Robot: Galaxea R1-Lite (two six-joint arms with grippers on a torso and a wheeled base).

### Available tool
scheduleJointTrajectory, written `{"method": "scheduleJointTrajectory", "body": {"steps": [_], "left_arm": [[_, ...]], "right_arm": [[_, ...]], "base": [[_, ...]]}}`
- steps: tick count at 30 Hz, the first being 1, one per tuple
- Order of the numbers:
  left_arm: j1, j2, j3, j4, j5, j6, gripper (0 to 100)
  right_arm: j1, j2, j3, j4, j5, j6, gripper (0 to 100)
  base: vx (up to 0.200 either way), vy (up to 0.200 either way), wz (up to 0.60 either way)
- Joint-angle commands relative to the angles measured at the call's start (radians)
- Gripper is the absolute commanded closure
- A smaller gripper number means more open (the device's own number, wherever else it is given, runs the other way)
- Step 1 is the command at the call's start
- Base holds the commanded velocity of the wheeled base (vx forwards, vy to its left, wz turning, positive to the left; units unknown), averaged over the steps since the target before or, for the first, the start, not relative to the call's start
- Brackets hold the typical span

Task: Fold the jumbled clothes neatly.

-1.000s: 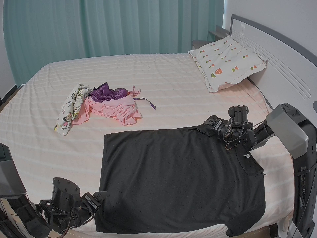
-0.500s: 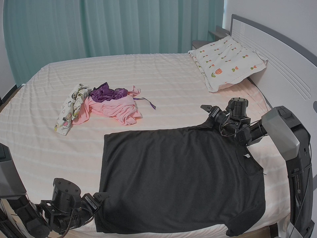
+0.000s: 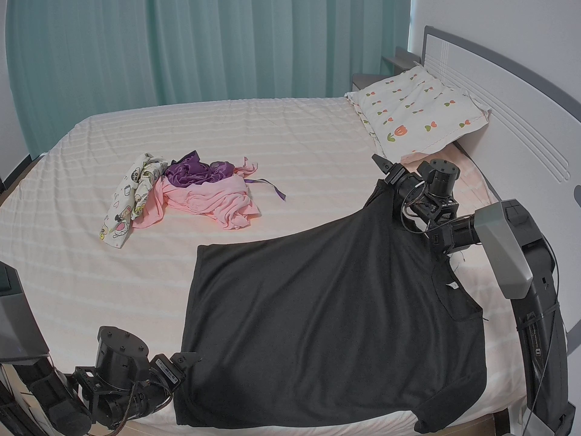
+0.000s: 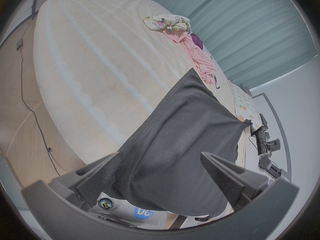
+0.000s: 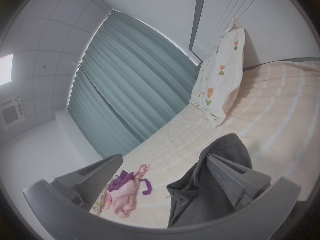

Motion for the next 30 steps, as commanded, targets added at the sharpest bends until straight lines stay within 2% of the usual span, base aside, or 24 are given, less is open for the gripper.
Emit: {"method": "scheduleJointTrajectory", "body": {"steps": [1,16,23,30], "left_arm": [[0.000,0.008,0.016,-0.001,-0.001,-0.003,0],[-0.002,0.008,0.016,-0.001,-0.001,-0.007,0],[-0.002,0.008,0.016,-0.001,-0.001,-0.007,0],[-0.003,0.008,0.016,-0.001,-0.001,-0.007,0]], "right_arm": [[-0.010,0.104,-0.100,0.048,-0.006,-0.044,0],[-0.003,0.103,-0.109,0.048,-0.005,-0.042,0],[0.027,0.103,-0.057,0.090,-0.002,-0.076,0],[0.022,0.096,-0.059,0.212,-0.008,-0.136,0]], "base": [[0.000,0.000,0.00],[0.000,0.000,0.00],[0.000,0.000,0.00],[0.000,0.000,0.00]]}}
